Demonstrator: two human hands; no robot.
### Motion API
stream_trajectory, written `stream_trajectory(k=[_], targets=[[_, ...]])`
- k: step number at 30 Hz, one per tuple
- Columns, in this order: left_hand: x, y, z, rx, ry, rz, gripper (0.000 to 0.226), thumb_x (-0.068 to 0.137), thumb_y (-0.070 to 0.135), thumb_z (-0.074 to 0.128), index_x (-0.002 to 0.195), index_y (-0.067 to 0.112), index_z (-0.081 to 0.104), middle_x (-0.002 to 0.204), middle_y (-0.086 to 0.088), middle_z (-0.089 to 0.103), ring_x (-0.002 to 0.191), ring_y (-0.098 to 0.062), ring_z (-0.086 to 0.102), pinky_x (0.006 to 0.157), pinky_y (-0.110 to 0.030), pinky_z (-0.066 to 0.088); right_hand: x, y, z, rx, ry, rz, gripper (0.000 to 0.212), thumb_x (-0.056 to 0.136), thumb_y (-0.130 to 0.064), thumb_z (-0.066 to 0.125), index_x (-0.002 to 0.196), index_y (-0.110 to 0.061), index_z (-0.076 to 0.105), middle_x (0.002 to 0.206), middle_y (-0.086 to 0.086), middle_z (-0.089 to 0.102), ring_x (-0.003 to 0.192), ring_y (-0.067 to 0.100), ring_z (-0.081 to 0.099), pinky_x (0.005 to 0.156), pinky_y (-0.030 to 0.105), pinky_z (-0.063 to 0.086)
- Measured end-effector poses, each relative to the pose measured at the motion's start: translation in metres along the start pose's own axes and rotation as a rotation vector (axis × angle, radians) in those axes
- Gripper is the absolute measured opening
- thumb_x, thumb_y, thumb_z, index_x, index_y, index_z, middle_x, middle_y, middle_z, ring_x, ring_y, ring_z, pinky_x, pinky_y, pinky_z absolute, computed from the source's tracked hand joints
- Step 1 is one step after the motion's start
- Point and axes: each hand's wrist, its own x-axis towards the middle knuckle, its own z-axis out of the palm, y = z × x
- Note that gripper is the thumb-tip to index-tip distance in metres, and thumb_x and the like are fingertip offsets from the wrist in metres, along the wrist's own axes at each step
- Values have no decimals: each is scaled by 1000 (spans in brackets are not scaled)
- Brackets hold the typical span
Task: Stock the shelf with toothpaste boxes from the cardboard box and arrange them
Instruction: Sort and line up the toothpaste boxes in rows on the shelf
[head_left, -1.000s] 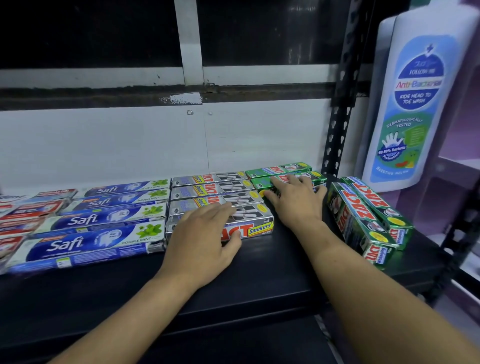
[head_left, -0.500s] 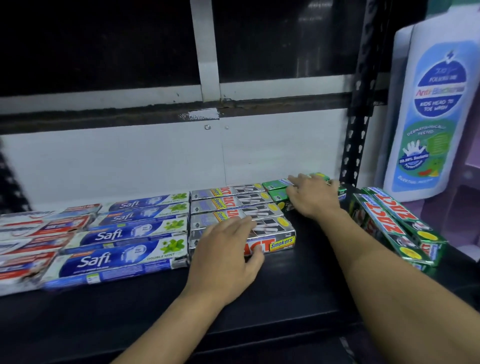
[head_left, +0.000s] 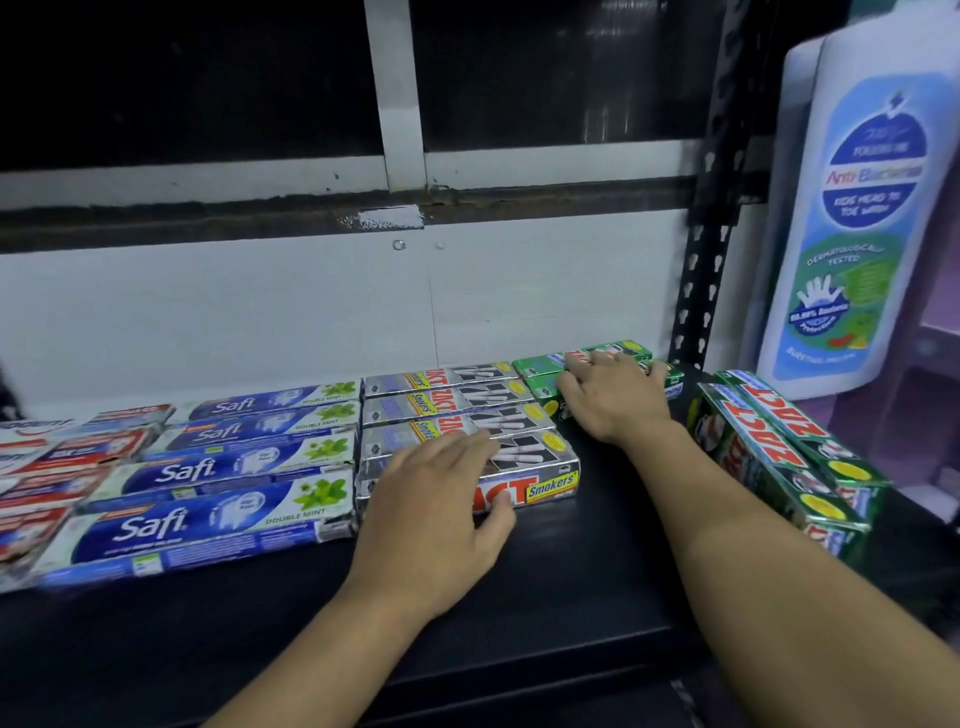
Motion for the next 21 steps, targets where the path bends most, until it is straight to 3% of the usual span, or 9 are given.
stream_trajectory(k=[7, 10, 14, 21], targets=[[0, 1, 0, 0, 4, -12, 49, 86, 48, 51, 129, 27, 62, 131, 12, 62, 123, -9, 55, 104, -31, 33, -6, -5, -2, 61, 16, -47, 57, 96, -54, 20, 147, -34, 37, 148, 0, 47, 137, 28, 37, 107, 57, 18], [-1, 1, 0, 5, 9, -18, 48, 85, 47, 53, 127, 26, 64, 128, 12, 64, 120, -10, 57, 103, -31, 36, -9, -10, -3, 99, 41, -121, 53, 94, -53, 22, 132, -36, 53, 136, -6, 57, 128, 23, 45, 108, 55, 18], [0, 1, 0, 9, 6, -17, 49, 86, 48, 52, 128, 26, 63, 129, 11, 64, 121, -10, 57, 103, -33, 37, -10, -14, -5, 110, 36, -176, 45, 93, -50, 20, 103, -33, 60, 97, -6, 56, 111, 22, 51, 107, 56, 22], [-1, 1, 1, 24, 30, -14, 46, 84, 47, 54, 123, 25, 66, 124, 11, 67, 116, -10, 60, 99, -30, 36, -9, -17, -4, 86, -22, -164, 41, 95, -47, 19, 110, -34, 55, 107, -3, 57, 114, 22, 48, 104, 56, 26]])
